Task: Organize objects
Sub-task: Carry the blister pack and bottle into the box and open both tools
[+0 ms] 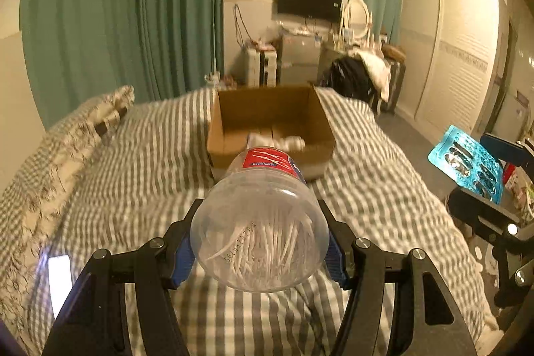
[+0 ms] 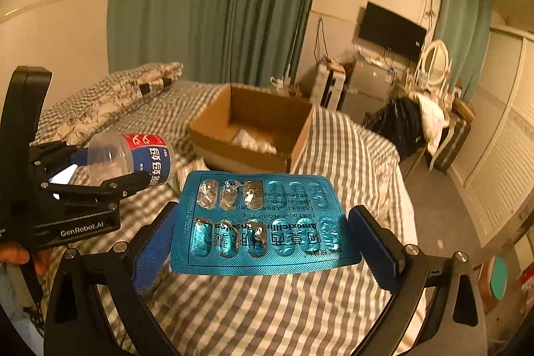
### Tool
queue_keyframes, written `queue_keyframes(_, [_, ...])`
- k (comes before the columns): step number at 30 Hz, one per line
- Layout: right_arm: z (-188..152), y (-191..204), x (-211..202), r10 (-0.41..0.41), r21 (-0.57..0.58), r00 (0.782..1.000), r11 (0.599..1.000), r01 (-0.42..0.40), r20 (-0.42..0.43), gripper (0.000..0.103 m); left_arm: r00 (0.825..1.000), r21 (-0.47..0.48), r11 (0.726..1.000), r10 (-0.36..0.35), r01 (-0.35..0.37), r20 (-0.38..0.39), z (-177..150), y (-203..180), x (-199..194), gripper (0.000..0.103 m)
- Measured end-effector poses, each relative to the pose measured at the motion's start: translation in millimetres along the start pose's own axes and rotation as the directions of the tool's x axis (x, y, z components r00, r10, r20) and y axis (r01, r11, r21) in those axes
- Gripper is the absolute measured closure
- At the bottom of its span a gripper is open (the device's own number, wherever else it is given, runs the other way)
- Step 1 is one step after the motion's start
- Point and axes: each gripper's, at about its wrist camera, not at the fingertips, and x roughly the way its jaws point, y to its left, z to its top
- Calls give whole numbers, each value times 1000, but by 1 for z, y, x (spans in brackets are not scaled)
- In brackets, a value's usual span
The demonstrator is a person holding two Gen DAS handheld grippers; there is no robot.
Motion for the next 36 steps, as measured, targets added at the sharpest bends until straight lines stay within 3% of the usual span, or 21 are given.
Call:
queue_keyframes(9, [60, -14, 27, 47, 10, 996, 999, -47, 75, 4, 998, 3, 1000, 9, -9, 64, 63, 14, 28, 38])
queue_keyframes(17, [120, -40, 110, 88, 95, 993, 991, -95, 77, 4, 999, -26, 999, 37, -37, 26, 113, 33, 119, 38])
queue_keyframes(24, [146, -46, 204, 105, 136, 994, 985, -106, 10, 4, 999, 4, 999, 37, -37, -3, 119, 37, 192, 38])
queue_keyframes(33, [138, -48, 302, 140, 205, 989, 971, -126, -56, 4, 997, 14, 1000, 14, -13, -70, 104, 44, 256, 38])
queue_keyframes(35, [136, -53, 315, 161, 255, 986, 956, -144, -47, 3, 996, 15, 1000, -9, 10, -86, 99, 44, 263, 36])
queue_keyframes(36, [134, -55, 319, 183, 279, 982, 946, -165, -42, 3, 996, 16, 1000, -19, 20, -89, 98, 43, 264, 29])
